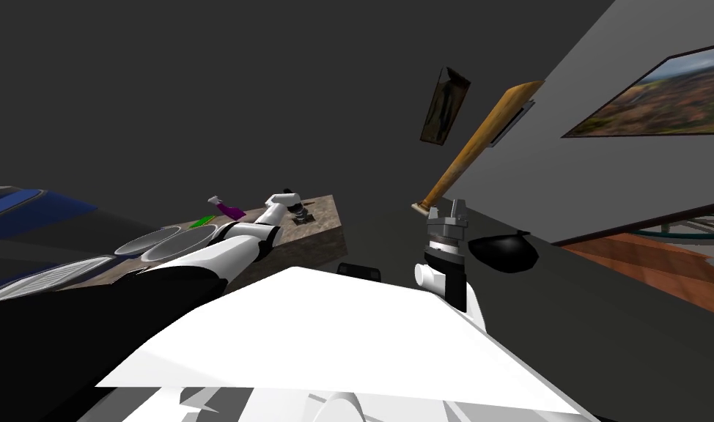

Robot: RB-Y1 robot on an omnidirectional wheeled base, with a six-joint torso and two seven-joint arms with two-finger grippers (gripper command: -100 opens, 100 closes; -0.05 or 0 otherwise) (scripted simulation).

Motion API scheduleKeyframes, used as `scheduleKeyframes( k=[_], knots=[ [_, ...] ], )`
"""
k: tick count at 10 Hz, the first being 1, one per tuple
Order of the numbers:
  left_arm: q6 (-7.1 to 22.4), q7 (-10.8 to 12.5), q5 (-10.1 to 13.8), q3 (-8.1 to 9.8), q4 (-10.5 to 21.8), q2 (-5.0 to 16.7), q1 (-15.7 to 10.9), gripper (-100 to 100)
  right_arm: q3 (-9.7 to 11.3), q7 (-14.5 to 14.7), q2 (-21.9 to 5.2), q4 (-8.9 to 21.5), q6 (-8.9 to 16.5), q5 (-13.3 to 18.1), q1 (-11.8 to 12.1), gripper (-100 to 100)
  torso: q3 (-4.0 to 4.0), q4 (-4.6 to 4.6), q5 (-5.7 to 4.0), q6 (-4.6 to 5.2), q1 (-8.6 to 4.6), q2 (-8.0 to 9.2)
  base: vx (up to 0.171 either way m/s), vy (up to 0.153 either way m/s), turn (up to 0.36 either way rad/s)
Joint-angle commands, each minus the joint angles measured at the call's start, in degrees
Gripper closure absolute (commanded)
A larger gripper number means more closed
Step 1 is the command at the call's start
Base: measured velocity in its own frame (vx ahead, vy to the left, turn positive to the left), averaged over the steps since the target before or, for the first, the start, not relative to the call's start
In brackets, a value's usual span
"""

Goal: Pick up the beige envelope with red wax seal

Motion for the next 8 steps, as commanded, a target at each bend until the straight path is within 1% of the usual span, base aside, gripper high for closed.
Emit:
scheduleKeyframes(
  k=[1,2,3,4,5,6,7,8],
  knots=[
    [2.9,0.3,0.2,0.03,1.7,0.4,-1.1,-100,0.0,0.0,0.0,0.0,0.0,0.0,0.0,0,0.0,0.0,0.0,0.0,0.0,0.0,0.028,0.036,-0.002],
    [4.4,1.0,0.8,0.22,3.7,1.3,-2.4,-100,0.0,0.0,0.0,0.0,0.0,0.0,0.0,0,0.0,0.0,0.01,0.01,-0.01,0.0,0.035,0.032,-0.005],
    [5.7,1.0,0.8,0.22,3.7,1.3,-2.4,-100,0.0,0.0,0.0,0.0,0.0,0.0,0.0,0,-0.01,0.0,0.0,0.0,-0.01,-0.02,0.033,0.029,-0.001],
    [7.9,1.6,1.3,0.4,5.4,2.2,-3.5,-100,0.0,0.0,0.0,0.0,0.0,0.0,0.0,0,-0.01,-0.01,0.0,0.01,-0.03,-0.02,0.029,0.03,-0.005],
    [8.2,1.6,1.3,0.4,5.6,2.2,-3.5,-100,0.0,0.0,0.0,0.0,0.0,0.0,0.0,0,-0.01,-0.01,0.0,0.01,-0.03,-0.01,0.021,0.027,-0.004],
    [10.6,2.2,1.7,0.55,7.1,3.0,-4.5,-100,0.0,0.0,0.0,0.0,0.0,0.0,0.0,0,0.0,-0.01,0.0,0.01,-0.04,0.01,0.022,0.031,-0.007],
    [11.9,2.8,2.1,0.69,8.5,3.7,-5.4,-100,0.0,0.0,0.0,0.0,0.0,0.0,0.0,0,0.01,0.0,0.0,0.0,-0.02,0.02,0.04,0.038,-0.012],
    [12.6,2.8,2.1,0.69,8.5,3.7,-5.4,-100,0.0,0.0,0.0,0.0,0.0,0.0,0.0,0,-0.02,-0.01,0.01,0.01,-0.01,-0.03,0.03,0.023,-0.005]
  ],
)
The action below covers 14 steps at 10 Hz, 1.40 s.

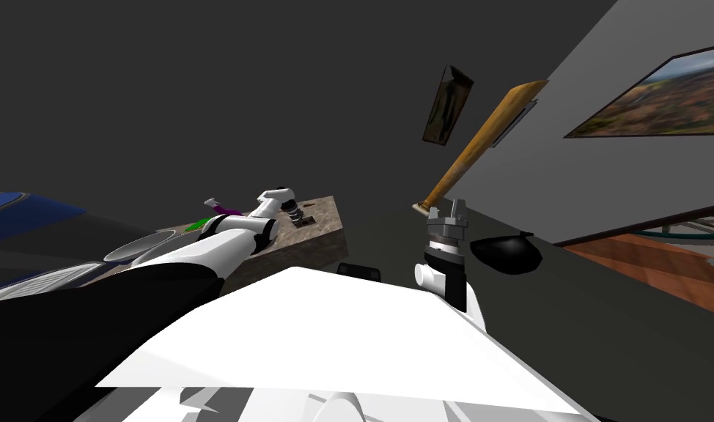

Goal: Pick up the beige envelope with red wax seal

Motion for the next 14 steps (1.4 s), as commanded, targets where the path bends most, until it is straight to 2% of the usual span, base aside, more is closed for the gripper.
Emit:
scheduleKeyframes(
  k=[1,2,5,6,7,8,9,10,11,12,14],
  knots=[
    [2.5,0.6,0.4,0.17,1.4,0.9,-0.9,-100,0.0,0.0,0.0,0.0,0.0,0.0,0.0,0,0.0,0.0,0.0,0.0,0.0,0.0,0.021,0.011,-0.009],
    [2.5,0.6,0.4,0.17,1.4,0.9,-0.9,-100,0.0,0.0,0.0,0.0,0.0,0.0,0.0,0,0.02,0.01,-0.01,0.0,-0.04,0.03,0.013,0.007,-0.001],
    [5.9,1.6,1.1,0.47,3.5,2.4,-2.6,-100,0.0,0.0,0.0,0.0,0.0,0.0,0.0,0,0.02,0.01,-0.02,0.0,-0.04,0.03,0.023,0.016,-0.012],
    [5.0,1.3,0.9,0.37,3.3,2.1,-2.4,-100,0.0,0.0,0.0,0.0,0.0,0.0,0.0,0,0.01,0.01,-0.01,0.0,-0.03,0.01,0.014,0.009,-0.002],
    [5.2,1.4,0.9,0.39,3.4,2.1,-2.4,0,0.0,0.0,0.0,0.0,0.0,0.0,0.0,0,0.03,0.01,-0.01,0.01,-0.06,0.05,0.0,0.0,0.0],
    [3.7,3.1,1.0,-0.22,3.6,0.8,-1.9,-100,0.0,0.0,0.0,0.0,0.0,0.0,0.0,0,0.05,0.02,-0.02,0.01,-0.09,0.09,-0.029,0.059,-0.101],
    [3.4,3.5,1.0,-0.34,3.6,0.6,-1.8,-100,0.0,0.0,0.0,0.0,0.0,0.0,0.0,0,0.1,0.03,0.02,0.03,0.08,0.18,-0.057,0.085,-0.1],
    [2.1,4.9,1.1,-0.82,3.8,-0.4,-1.4,-100,0.0,0.0,0.0,0.0,0.0,0.0,0.0,0,0.15,0.06,0.04,0.01,0.18,0.28,-0.071,0.078,-0.117],
    [2.7,4.0,1.0,-0.65,4.0,-0.1,-1.8,-100,0.0,0.0,0.0,0.0,0.0,0.0,0.0,0,0.19,0.07,0.05,0.03,0.18,0.34,-0.033,0.034,-0.035],
    [2.4,4.3,0.9,-0.72,4.1,-0.2,-1.8,100,0.0,0.0,0.0,0.0,0.0,0.0,0.0,0,0.16,0.07,0.02,-0.02,0.06,0.26,-0.005,0.007,0.006],
    [2.5,4.3,0.9,-0.7,4.1,-0.2,-1.8,100,0.0,0.0,0.0,0.0,0.0,0.0,0.0,0,0.07,0.03,0.0,0.02,-0.04,0.11,0.0,0.0,0.0]
  ],
)
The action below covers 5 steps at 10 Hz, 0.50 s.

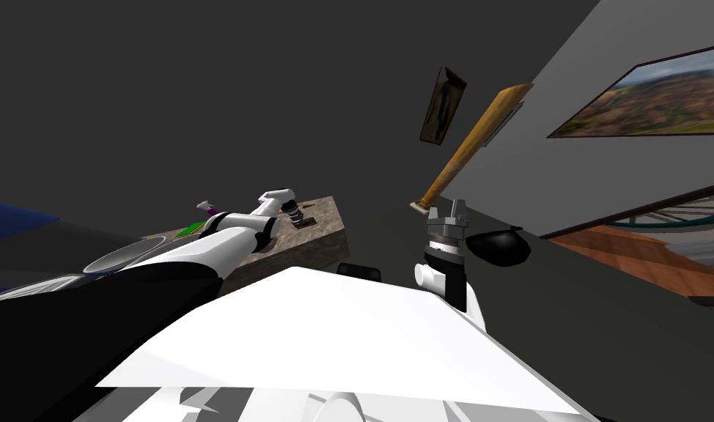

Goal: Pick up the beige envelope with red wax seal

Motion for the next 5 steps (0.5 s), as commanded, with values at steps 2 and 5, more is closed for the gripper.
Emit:
scheduleKeyframes(
  k=[2,5],
  knots=[
    [0.0,0.0,0.0,0.0,0.0,0.0,0.0,100,0.0,0.0,0.0,0.0,0.0,0.0,0.0,0,-0.01,0.0,0.0,0.01,0.0,-0.01,0.0,0.0,0.0],
    [2.1,-2.2,0.0,0.84,-0.7,1.8,-0.5,100,0.0,0.0,0.0,0.0,0.0,0.0,0.0,0,-0.03,0.01,-0.08,-0.11,-0.14,-0.09,0.037,-0.046,0.094]
  ],
)
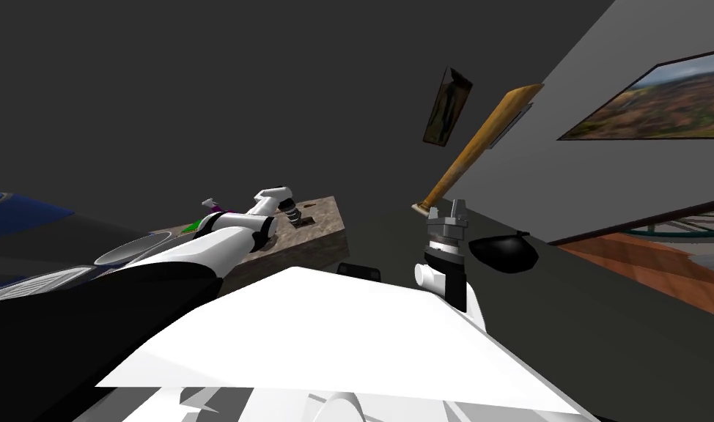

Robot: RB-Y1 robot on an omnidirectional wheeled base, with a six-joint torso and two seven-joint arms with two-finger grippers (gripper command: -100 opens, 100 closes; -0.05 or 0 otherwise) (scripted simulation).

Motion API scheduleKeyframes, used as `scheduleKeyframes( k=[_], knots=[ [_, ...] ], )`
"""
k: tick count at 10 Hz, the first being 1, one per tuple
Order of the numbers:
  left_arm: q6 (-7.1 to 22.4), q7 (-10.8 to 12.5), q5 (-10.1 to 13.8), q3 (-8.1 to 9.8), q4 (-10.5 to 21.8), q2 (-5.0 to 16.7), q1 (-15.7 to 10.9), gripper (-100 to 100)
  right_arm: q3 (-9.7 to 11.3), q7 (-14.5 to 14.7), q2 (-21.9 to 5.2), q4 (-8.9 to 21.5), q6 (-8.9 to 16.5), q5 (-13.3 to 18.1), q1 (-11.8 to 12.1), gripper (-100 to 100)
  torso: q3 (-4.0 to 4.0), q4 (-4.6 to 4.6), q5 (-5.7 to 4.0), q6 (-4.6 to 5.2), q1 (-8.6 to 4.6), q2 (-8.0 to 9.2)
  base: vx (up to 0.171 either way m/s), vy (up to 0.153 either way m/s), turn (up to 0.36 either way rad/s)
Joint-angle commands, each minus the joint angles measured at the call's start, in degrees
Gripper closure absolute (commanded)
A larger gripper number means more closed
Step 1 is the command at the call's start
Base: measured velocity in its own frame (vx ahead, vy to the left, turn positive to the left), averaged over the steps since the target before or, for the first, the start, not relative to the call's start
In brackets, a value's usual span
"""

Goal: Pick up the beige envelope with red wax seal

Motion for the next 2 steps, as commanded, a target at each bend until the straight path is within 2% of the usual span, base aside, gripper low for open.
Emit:
scheduleKeyframes(
  k=[1,2],
  knots=[
    [0.0,0.0,0.0,0.0,0.0,0.0,0.0,100,0.0,0.0,0.0,0.0,0.0,0.0,0.0,0,0.0,0.0,0.0,0.0,0.0,0.0,0.027,-0.038,0.021],
    [0.1,-0.2,0.0,0.02,0.0,0.1,0.0,0,0.0,0.0,0.0,0.0,0.0,0.0,0.0,0,0.01,-0.01,0.02,0.04,0.09,0.04,0.003,-0.006,-0.003]
  ],
)
